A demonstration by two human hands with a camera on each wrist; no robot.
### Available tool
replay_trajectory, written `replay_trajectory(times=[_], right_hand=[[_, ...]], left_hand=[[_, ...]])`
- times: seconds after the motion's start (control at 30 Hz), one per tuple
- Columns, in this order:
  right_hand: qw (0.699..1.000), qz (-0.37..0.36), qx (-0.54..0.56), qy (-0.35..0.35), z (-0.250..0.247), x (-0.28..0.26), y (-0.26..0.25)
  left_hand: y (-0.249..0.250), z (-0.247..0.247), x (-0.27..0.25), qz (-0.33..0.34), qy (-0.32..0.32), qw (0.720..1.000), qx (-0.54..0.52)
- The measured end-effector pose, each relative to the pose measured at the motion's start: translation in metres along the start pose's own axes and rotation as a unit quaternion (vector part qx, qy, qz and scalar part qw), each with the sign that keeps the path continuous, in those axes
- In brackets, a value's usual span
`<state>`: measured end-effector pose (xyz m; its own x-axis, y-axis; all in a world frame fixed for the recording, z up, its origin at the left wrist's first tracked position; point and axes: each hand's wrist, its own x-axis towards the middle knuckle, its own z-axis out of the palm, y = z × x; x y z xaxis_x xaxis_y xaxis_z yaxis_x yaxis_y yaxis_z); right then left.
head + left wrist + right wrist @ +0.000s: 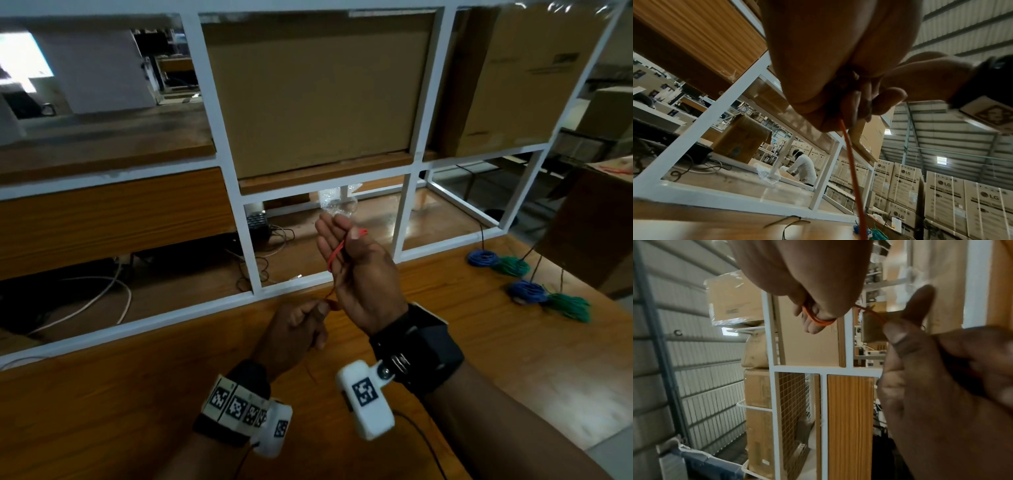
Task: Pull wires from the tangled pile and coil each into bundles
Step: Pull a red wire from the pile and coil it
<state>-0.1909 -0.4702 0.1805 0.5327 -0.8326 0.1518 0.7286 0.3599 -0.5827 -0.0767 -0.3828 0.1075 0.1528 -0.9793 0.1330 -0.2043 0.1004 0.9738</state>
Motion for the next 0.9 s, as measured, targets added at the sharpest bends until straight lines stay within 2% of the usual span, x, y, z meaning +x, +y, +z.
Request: replay_trajectory(times=[0.07,0.1,0.13,0.17,0.23,0.27,0.3,0.33,0.4,0.43,0.47,0.6,0.67,0.8,0.9], right_hand=[[0.994,-0.057,-0.09,0.019,-0.004,0.005,0.006],[0.978,-0.092,-0.184,0.035,-0.012,0.007,0.009],[0.937,-0.133,-0.319,0.047,-0.021,0.009,0.013],[0.865,-0.163,-0.472,0.043,-0.033,0.01,0.015],[0.702,-0.145,-0.697,-0.027,-0.049,0.009,0.012],[0.647,-0.109,-0.75,-0.078,-0.054,0.007,0.009],[0.62,-0.058,-0.771,-0.132,-0.059,0.005,0.006],[0.62,0.009,-0.763,-0.183,-0.06,0.0,0.001],[0.66,0.15,-0.689,-0.258,-0.057,-0.009,-0.007],[0.685,0.2,-0.642,-0.278,-0.056,-0.013,-0.01],[0.696,0.228,-0.616,-0.292,-0.053,-0.016,-0.012],[0.714,0.277,-0.56,-0.314,-0.052,-0.021,-0.007],[0.748,0.316,-0.481,-0.329,-0.054,-0.024,-0.007],[0.819,0.381,-0.252,-0.347,-0.057,-0.031,-0.012],[0.872,0.367,-0.054,-0.32,-0.058,-0.032,-0.011]], left_hand=[[-0.002,0.002,-0.004,-0.006,-0.01,1.0,0.006],[-0.002,0.001,-0.007,-0.003,-0.015,1.0,0.017],[-0.002,0.0,-0.009,0.001,-0.012,0.999,0.036],[-0.001,-0.003,-0.011,0.004,0.0,0.998,0.06],[0.0,-0.014,-0.013,0.013,0.033,0.992,0.119],[0.001,-0.021,-0.014,0.018,0.047,0.988,0.149],[0.002,-0.03,-0.014,0.023,0.058,0.983,0.173],[0.002,-0.039,-0.015,0.03,0.065,0.98,0.187],[0.003,-0.054,-0.016,0.046,0.068,0.978,0.19],[0.004,-0.058,-0.016,0.053,0.064,0.979,0.187],[0.007,-0.06,-0.015,0.059,0.057,0.979,0.186],[0.021,-0.056,-0.006,0.08,0.025,0.982,0.17],[0.024,-0.055,0.001,0.093,0.015,0.985,0.143],[0.024,-0.049,0.009,0.104,0.018,0.993,0.055],[0.016,-0.035,0.012,0.103,0.05,0.993,-0.003]])
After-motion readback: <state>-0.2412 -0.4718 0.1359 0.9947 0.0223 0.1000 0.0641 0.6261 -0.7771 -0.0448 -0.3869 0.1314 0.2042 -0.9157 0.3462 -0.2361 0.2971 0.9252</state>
